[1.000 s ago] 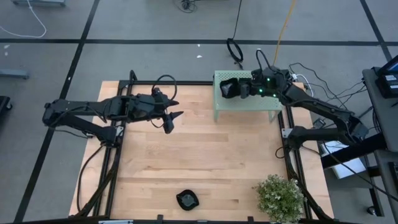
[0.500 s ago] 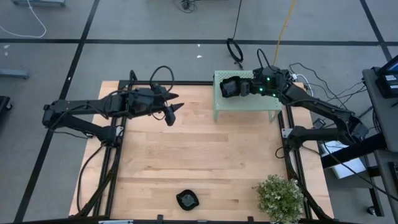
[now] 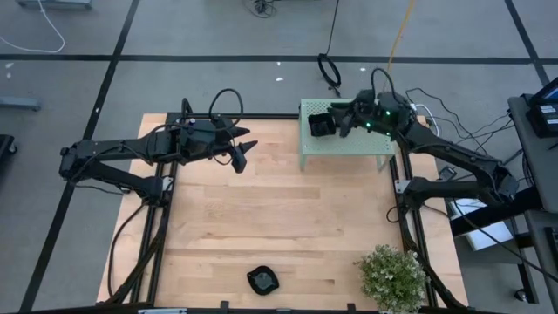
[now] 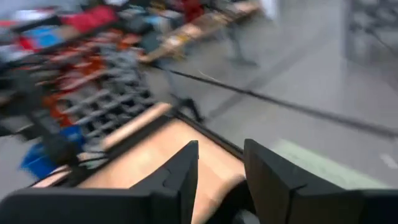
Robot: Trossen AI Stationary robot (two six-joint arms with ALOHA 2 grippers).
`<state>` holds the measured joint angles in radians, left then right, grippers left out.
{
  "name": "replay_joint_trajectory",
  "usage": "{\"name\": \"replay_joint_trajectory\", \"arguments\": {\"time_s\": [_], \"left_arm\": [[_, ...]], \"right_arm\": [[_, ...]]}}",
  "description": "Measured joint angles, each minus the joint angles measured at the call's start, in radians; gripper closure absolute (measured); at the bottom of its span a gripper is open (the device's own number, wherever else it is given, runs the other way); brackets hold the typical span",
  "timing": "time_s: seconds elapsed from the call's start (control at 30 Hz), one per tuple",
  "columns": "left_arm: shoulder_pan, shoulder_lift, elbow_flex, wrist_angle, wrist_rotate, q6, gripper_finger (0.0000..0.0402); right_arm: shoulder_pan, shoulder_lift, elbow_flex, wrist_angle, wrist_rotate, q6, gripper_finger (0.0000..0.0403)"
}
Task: Pick & Place Mini shaped plates
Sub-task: Stack the black leaf-shaped plate on top of the leaf-shaped plate on the shelf
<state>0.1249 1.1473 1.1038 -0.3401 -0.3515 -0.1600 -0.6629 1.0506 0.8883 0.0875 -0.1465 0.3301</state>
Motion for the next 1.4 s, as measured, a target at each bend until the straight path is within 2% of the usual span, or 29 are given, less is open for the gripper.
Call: {"name": "replay_joint_trajectory", "arguments": {"time_s": [0.13, 0.3, 0.47, 0.57, 0.73, 1.03, 1.27, 1.4], "left_arm": [[0.000, 0.000, 0.000, -0.007, 0.001, 0.000, 0.0192], [-0.002, 0.000, 0.000, -0.008, 0.014, -0.043, 0.0192], [-0.003, 0.012, 0.000, -0.013, 0.172, -0.122, 0.0192], [-0.015, 0.043, 0.000, -0.074, 0.279, -0.144, 0.0192], [-0.081, 0.153, -0.001, -0.181, 0.361, -0.243, 0.0192], [-0.290, 0.370, -0.001, -0.322, 0.584, -0.340, 0.0192], [-0.471, 0.512, -0.001, -0.226, 0.607, -0.343, 0.0192], [-0.554, 0.573, -0.001, -0.104, 0.606, -0.388, 0.0192]], "right_arm": [[0.109, -0.025, 0.001, 0.076, -0.011, -0.065, 0.0291], [0.273, -0.011, 0.001, 0.072, 0.050, -0.041, 0.0299], [0.463, 0.032, 0.000, 0.059, 0.223, -0.032, 0.0300], [0.554, 0.051, 0.000, 0.056, 0.333, -0.032, 0.0300], [0.660, 0.061, 0.000, 0.059, 0.433, -0.023, 0.0300], [0.773, 0.057, 0.000, 0.053, 0.431, 0.002, 0.0300], [0.838, 0.057, 0.000, 0.048, 0.430, 0.050, 0.0300], [0.877, 0.057, 0.000, 0.041, 0.430, 0.051, 0.0300]]}}
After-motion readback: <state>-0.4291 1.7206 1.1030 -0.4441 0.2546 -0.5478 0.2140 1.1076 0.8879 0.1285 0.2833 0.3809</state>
